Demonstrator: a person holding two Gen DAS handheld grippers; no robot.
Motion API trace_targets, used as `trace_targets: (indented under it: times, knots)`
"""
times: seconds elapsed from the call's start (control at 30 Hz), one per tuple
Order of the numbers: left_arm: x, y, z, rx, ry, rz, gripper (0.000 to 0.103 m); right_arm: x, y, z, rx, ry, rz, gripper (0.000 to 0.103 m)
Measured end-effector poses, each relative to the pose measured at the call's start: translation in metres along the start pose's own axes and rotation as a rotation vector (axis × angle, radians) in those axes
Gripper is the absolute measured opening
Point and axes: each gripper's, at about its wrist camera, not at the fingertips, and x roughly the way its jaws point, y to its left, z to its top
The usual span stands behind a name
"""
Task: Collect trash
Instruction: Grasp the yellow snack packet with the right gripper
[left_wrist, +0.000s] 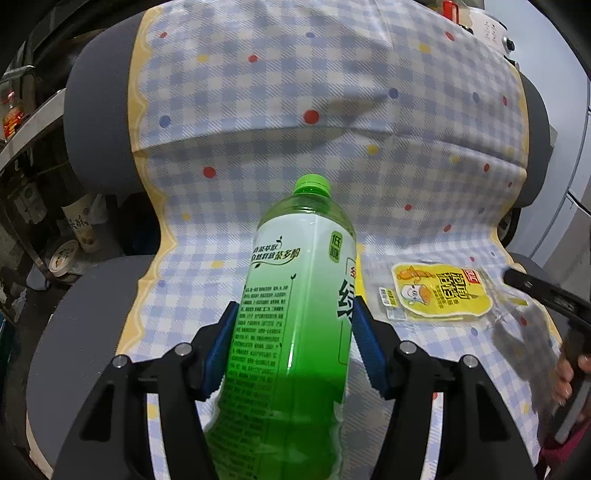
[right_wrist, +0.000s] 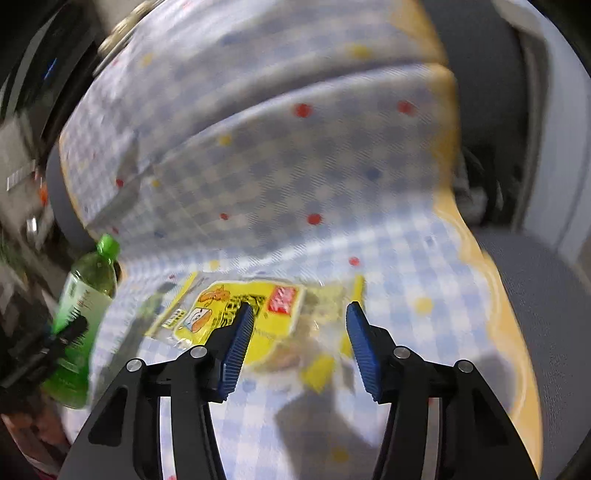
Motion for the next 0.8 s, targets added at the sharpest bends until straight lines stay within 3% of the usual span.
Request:
trace_targets:
  times: [0.13,0.27,0.4,0.53,0.67,0.73,0.8]
  knots:
    - [0.000,-0.002,-0.003,0.011,0.003,0.000,0.059,0.028,0.017,0.025,-0.094,0.021,0.001,0.061]
    - [-0.002,-0.002,-0.005,0.016,0.005,0.000,0.059,0.067,0.009,0.043,-0.054,0.103,0.027,0.061]
    - [-0.005,-0.001,-0.008,0.027,0.007,0.002,0.059,0.091,-0.005,0.036,0.026,0.220,0.099,0.061]
    - [-0.009,0.004,-0.011,0.019,0.007,0.012,0.059,0.071,-0.002,0.014,0.036,0.292,0.204,0.063]
    - [-0.016,0.010,-0.015,0.004,-0.002,0.008,0.059,0.038,0.020,-0.019,-0.035,0.369,0.264,0.064]
    - [-0.018,0.011,-0.018,-0.002,-0.002,0.007,0.059,0.026,0.033,-0.032,-0.079,0.371,0.260,0.058]
    - [-0.021,0.011,-0.021,-0.009,0.000,0.006,0.059,0.015,0.049,-0.045,-0.139,0.332,0.188,0.048]
